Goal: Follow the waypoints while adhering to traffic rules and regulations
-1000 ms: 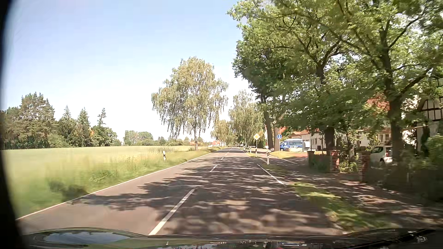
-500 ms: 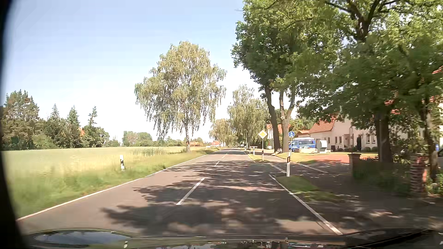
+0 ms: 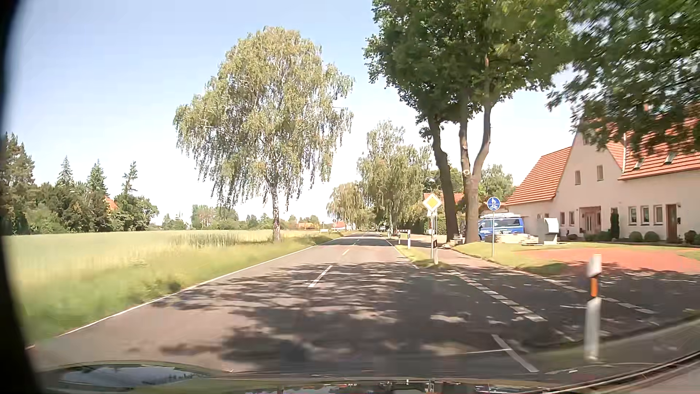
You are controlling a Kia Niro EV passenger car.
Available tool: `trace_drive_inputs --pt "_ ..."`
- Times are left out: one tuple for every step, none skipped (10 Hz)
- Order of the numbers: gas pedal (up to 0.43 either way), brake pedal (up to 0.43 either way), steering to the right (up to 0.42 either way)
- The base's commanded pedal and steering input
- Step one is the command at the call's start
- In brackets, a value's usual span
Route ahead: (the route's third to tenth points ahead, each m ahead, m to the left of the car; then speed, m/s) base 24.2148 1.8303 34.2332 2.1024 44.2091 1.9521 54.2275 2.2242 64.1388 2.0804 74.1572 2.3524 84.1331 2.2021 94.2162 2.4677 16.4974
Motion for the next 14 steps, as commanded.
trace_drive_inputs --pt "0.220 0.000 0.000" --pt "0.220 0.000 0.000" --pt "0.220 0.000 -0.001" --pt "0.228 0.000 -0.001" --pt "0.240 0.000 -0.001" --pt "0.248 0.000 -0.001" --pt "0.260 0.000 -0.001" --pt "0.280 0.000 -0.001" --pt "0.280 0.000 -0.001" --pt "0.280 0.000 -0.001" --pt "0.280 0.000 -0.001" --pt "0.248 0.000 -0.001" --pt "0.248 0.000 -0.001" --pt "0.248 0.000 -0.001"
